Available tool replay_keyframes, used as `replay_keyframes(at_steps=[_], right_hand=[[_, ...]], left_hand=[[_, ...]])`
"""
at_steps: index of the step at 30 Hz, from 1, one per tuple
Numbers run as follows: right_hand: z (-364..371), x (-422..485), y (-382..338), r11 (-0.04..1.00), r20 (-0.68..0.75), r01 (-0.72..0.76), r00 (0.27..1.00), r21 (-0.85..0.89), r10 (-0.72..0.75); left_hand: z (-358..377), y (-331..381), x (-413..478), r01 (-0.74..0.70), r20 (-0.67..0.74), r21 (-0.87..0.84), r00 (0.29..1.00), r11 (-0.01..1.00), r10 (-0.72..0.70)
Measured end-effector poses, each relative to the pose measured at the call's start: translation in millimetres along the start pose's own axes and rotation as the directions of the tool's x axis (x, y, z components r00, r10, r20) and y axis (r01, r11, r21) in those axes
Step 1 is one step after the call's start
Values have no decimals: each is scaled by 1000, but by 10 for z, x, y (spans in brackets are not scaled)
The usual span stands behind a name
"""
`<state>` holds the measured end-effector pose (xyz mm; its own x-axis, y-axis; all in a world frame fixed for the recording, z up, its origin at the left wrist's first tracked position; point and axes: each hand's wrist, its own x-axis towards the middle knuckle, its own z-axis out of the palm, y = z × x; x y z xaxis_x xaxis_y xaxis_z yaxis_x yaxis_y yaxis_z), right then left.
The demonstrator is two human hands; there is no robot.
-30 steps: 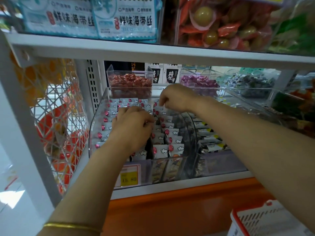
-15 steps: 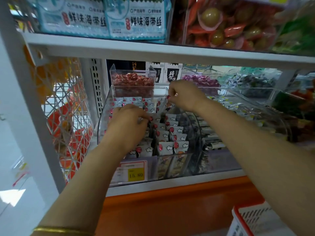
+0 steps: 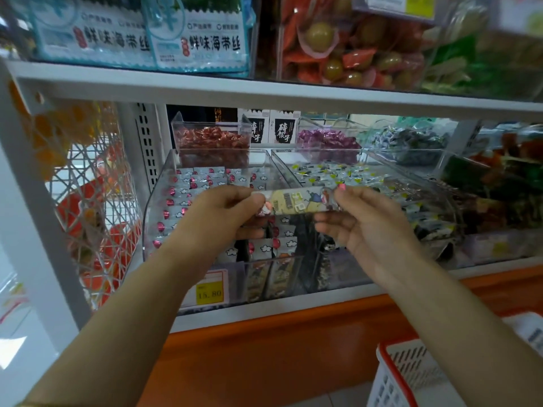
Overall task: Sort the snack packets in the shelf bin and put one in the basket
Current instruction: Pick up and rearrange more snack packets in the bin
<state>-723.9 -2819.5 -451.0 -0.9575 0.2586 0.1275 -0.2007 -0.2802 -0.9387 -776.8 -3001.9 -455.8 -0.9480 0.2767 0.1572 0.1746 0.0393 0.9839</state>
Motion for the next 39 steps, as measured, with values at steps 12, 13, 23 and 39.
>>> replay_keyframes(at_steps=[12, 13, 23, 39], right_hand=[[-196, -23, 91, 944, -30, -156, 985, 290, 172], [-189, -18, 92, 934, -45, -161, 982, 318, 184], [-183, -17, 104, 965, -116, -44, 990, 259, 76], [-112, -9, 233, 970, -6, 187, 982, -152, -190]], left_hand=[[55, 23, 12, 148, 68, -338, 989, 929, -133], [56, 34, 7, 156, 90, -374, 987, 914, -132], [73, 64, -12, 166, 40, -548, 984, 820, -173], [53, 34, -65, -1, 103, -63, 995, 998, 8]])
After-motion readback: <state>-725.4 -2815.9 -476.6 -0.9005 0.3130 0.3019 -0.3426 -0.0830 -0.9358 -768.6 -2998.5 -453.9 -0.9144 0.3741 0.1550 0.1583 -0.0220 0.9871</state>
